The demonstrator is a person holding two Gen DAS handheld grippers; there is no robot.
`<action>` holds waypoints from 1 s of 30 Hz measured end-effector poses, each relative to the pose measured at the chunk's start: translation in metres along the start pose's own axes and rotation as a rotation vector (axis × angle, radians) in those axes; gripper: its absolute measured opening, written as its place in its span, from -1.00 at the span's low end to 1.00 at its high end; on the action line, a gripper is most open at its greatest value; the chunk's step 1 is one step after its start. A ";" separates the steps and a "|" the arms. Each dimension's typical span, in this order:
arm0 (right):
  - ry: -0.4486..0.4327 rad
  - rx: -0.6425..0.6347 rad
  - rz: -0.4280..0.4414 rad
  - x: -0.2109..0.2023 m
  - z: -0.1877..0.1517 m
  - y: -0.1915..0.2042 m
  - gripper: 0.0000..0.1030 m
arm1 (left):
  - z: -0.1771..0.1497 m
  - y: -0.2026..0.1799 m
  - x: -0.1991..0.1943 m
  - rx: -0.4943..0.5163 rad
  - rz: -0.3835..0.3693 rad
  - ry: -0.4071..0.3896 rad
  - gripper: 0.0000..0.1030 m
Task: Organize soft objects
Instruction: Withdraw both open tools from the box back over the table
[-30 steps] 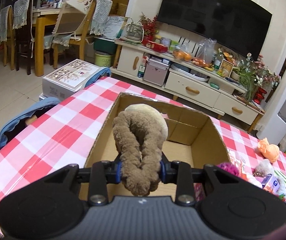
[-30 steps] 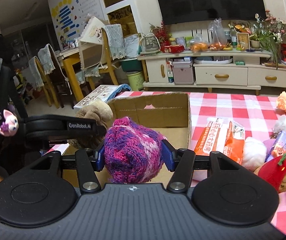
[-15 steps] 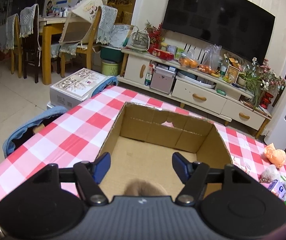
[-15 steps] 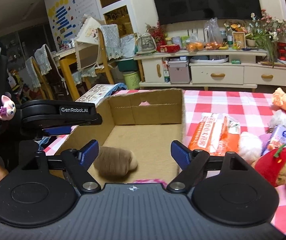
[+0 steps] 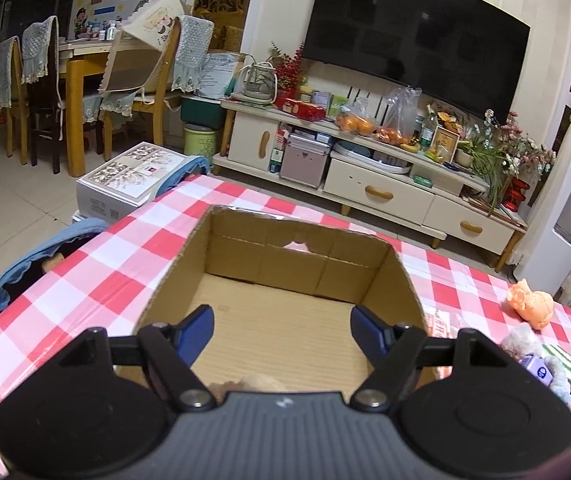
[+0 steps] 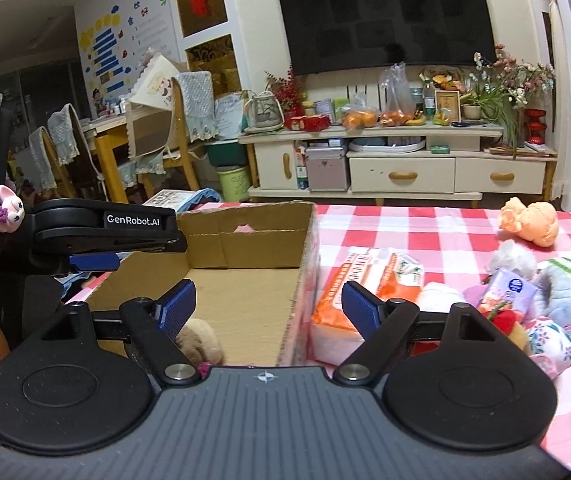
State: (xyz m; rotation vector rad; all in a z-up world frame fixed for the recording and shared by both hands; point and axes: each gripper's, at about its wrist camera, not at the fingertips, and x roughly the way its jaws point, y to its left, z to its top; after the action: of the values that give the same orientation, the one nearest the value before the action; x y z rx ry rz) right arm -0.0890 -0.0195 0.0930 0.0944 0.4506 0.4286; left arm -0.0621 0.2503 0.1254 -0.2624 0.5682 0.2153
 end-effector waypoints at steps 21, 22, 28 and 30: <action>-0.046 0.056 -0.099 -0.016 -0.011 -0.021 0.96 | -0.014 -0.049 0.001 0.077 -0.041 0.017 0.52; -0.048 0.058 -0.104 -0.016 -0.010 -0.021 0.96 | -0.014 -0.050 0.002 0.078 -0.043 0.019 0.53; -0.048 0.076 -0.122 -0.016 -0.013 -0.020 0.96 | -0.018 -0.060 0.002 0.098 -0.050 0.021 0.57; -0.050 0.078 -0.127 -0.018 -0.015 -0.020 0.96 | -0.019 -0.065 0.002 0.106 -0.056 0.022 0.58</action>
State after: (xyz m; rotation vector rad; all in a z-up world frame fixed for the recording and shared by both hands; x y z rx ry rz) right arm -0.1022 -0.0454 0.0831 0.1506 0.4214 0.2829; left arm -0.0523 0.1831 0.1211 -0.1772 0.5911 0.1282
